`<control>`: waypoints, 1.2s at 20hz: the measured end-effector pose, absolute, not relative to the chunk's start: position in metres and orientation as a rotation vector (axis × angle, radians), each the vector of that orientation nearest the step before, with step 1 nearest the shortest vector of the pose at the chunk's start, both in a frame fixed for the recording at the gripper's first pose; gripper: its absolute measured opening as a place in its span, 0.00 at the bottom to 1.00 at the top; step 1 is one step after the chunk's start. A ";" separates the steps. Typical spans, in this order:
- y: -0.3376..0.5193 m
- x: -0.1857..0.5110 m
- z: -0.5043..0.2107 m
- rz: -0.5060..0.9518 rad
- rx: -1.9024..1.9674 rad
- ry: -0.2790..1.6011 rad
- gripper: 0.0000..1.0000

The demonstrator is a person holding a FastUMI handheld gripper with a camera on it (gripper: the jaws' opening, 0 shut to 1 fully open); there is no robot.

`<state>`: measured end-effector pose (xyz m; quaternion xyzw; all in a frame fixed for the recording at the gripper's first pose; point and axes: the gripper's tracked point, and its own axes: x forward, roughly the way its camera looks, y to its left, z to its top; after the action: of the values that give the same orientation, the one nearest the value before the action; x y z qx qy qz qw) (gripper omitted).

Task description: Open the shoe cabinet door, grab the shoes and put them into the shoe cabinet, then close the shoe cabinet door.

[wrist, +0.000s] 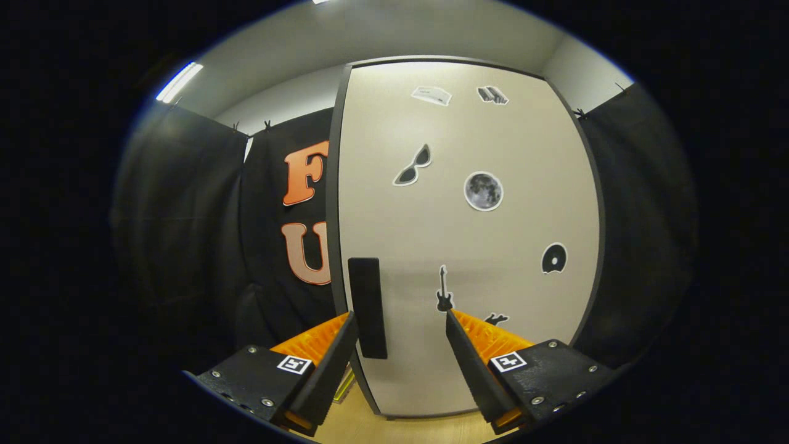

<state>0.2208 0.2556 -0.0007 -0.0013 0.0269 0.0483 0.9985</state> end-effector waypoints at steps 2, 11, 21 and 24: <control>0.239 0.192 0.003 0.069 -0.018 0.048 0.90; 0.193 0.084 0.018 -0.047 -0.066 0.015 0.90; 0.186 0.024 0.020 -0.073 -0.059 0.016 0.91; 0.184 0.017 0.021 -0.076 -0.052 0.021 0.91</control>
<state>0.0168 0.1837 0.0214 -0.0260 0.0106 -0.0378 0.9989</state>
